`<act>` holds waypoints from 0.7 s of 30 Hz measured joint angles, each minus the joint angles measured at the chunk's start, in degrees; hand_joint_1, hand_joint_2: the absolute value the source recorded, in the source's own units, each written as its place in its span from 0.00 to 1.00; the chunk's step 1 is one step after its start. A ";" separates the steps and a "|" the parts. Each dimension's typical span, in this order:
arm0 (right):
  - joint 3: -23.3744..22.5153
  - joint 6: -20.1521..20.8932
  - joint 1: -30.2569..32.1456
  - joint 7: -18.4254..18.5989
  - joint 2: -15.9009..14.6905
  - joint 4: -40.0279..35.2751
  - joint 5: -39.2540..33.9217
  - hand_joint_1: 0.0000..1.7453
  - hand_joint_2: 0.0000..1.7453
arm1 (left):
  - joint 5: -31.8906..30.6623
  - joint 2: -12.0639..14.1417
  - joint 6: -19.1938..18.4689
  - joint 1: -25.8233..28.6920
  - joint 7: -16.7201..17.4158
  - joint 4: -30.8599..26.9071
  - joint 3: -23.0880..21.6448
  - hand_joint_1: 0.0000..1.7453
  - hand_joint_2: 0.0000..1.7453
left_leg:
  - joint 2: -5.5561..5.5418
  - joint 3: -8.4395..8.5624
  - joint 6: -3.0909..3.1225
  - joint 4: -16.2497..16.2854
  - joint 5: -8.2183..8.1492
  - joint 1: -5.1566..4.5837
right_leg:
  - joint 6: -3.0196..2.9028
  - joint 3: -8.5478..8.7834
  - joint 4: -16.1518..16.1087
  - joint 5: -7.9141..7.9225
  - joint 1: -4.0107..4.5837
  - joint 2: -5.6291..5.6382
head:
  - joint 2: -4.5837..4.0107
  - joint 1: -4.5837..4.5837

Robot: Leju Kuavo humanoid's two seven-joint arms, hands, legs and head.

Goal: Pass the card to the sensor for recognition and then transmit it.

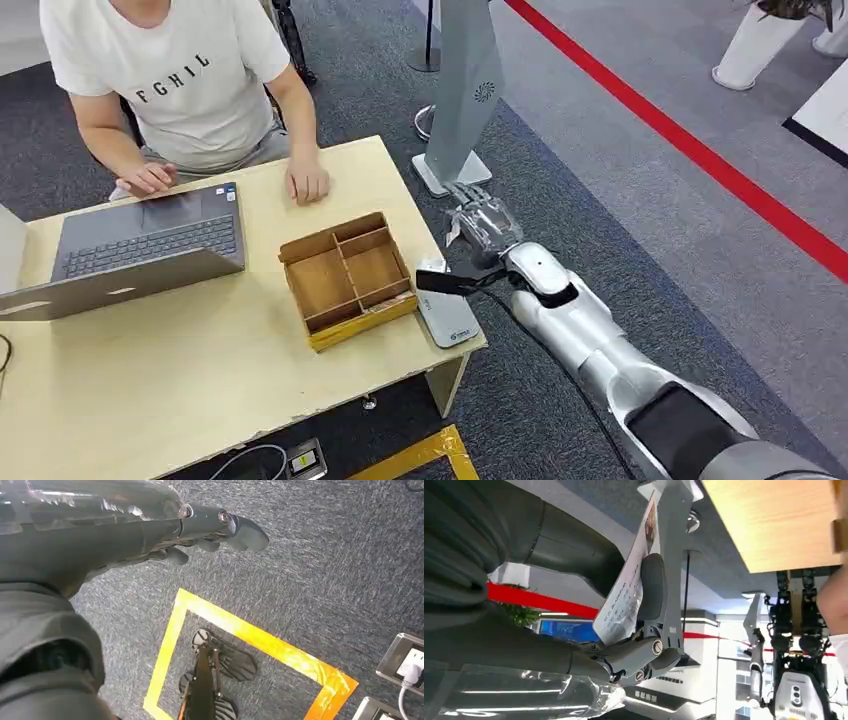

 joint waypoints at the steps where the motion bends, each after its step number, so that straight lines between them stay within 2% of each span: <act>1: 0.13 -0.02 0.87 0.07 0.00 -0.90 -0.42 1.00 1.00 | 0.13 -0.06 0.11 0.00 0.04 0.00 0.00 0.00 0.00 | 0.00 0.00 0.00 0.00 0.00 0.00 | 0.00 0.00 0.00 0.00 0.00 0.00 | 0.00 0.00; 10: 1.64 -0.63 5.92 1.29 0.07 -6.56 -3.63 1.00 1.00 | 0.72 -0.35 0.50 -0.04 0.13 0.00 0.00 0.00 0.00 | 0.02 0.01 0.00 0.00 0.00 0.00 | 0.00 0.00 0.00 0.00 0.00 0.04 | 0.00 0.00; 21: 3.61 -2.67 7.47 0.28 0.07 -5.71 -8.11 1.00 1.00 | 1.55 -0.76 1.27 -0.04 0.13 0.00 0.00 0.00 0.00 | 0.05 0.01 -0.01 -0.01 -0.01 0.00 | 0.00 -0.02 0.00 0.00 0.00 0.07 | 0.00 0.00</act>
